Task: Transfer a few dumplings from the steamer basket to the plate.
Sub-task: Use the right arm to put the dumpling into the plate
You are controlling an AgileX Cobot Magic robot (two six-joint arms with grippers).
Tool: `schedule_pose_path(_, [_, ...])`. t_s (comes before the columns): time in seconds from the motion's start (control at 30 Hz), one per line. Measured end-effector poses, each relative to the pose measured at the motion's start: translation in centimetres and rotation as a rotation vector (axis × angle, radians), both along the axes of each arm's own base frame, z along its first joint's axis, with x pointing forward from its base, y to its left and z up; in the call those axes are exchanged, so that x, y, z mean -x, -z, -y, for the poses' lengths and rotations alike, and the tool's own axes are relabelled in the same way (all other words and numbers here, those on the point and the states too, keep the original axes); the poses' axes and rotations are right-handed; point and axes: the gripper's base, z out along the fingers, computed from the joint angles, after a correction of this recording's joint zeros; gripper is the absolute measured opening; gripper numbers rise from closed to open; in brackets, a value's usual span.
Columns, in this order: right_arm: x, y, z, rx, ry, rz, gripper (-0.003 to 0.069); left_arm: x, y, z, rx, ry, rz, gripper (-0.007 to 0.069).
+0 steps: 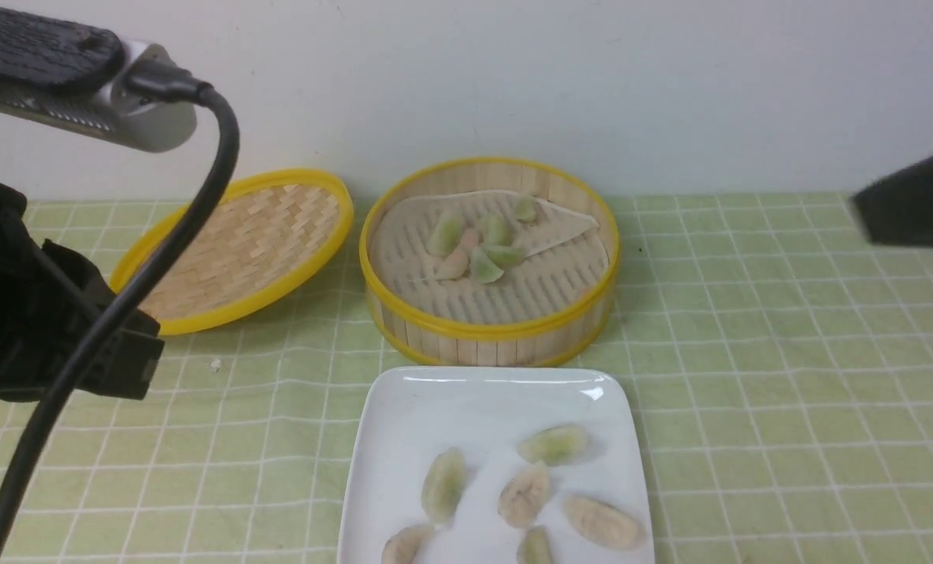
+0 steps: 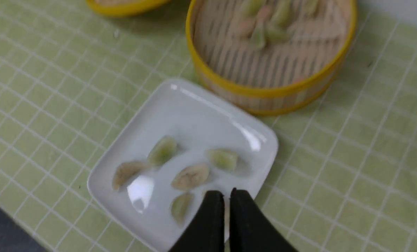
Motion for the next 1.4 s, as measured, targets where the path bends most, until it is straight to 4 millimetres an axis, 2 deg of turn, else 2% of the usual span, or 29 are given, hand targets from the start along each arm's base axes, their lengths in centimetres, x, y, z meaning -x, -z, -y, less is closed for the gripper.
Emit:
schedule_pose_path(0.07, [4.4,-0.9,2.7,-0.037,0.022,0.14,-0.0008,-0.1,-0.1,0.2,0.016,0.015,0.02,-0.0006])
schedule_pose_path(0.1, [5.8,-0.9,3.5,-0.053,0.029,0.188,-0.001,-0.1,-0.2,0.2,0.019,0.018,0.024,-0.0006])
schedule_pose_path(0.13, [8.8,-0.6,5.3,-0.097,0.049,0.313,-0.0013,-0.2,-0.3,0.4,0.03,0.032,0.043,-0.0006])
schedule_pose_path(0.2, [13.4,0.8,8.1,-0.182,0.088,0.534,-0.0014,-0.3,-0.5,0.6,0.044,0.052,0.065,-0.0006])
schedule_pose_path(0.23, [13.2,1.1,8.1,-0.175,0.091,0.526,-0.0014,-0.3,-0.5,0.6,0.045,0.053,0.065,-0.0006])
schedule_pose_path(0.27, [15.6,2.6,9.6,-0.229,0.128,0.631,-0.0014,-0.3,-0.5,0.7,0.05,0.063,0.076,-0.0006])
schedule_pose_path(0.37, [17.3,6.3,11.1,-0.286,0.195,0.696,-0.0014,-0.5,-0.7,0.7,0.056,0.071,0.098,-0.0006])
schedule_pose_path(0.43, [16.7,8.5,11.1,-0.296,0.232,0.687,-0.0014,-0.7,-0.7,0.9,0.063,0.071,0.113,-0.0006])
schedule_pose_path(0.57, [15.2,10.3,10.4,-0.312,0.26,0.623,-0.0014,-0.8,-0.8,1.0,0.076,0.074,0.12,-0.0006])
schedule_pose_path(0.73, [15.0,9.9,10.1,-0.373,0.249,0.684,-0.0014,-0.4,-0.3,0.7,0.08,0.088,0.162,-0.0006])
schedule_pose_path(1.0, [15.0,9.6,10.1,-0.393,0.242,0.721,-0.0014,4.0,1.3,-1.8,0.213,0.068,0.416,-0.0006])
schedule_pose_path(1.03, [14.9,9.6,10.1,-0.392,0.242,0.72,-0.0014,5.0,2.1,-2.5,0.252,0.061,0.49,-0.0006])
schedule_pose_path(1.2, [14.9,9.7,10.0,-0.39,0.241,0.717,-0.0014,7.6,3.9,-4.0,0.354,0.045,0.669,-0.0006])
schedule_pose_path(1.4, [14.9,9.7,10.0,-0.391,0.242,0.716,-0.0014,9.4,4.9,-5.0,0.405,0.041,0.738,-0.0006])
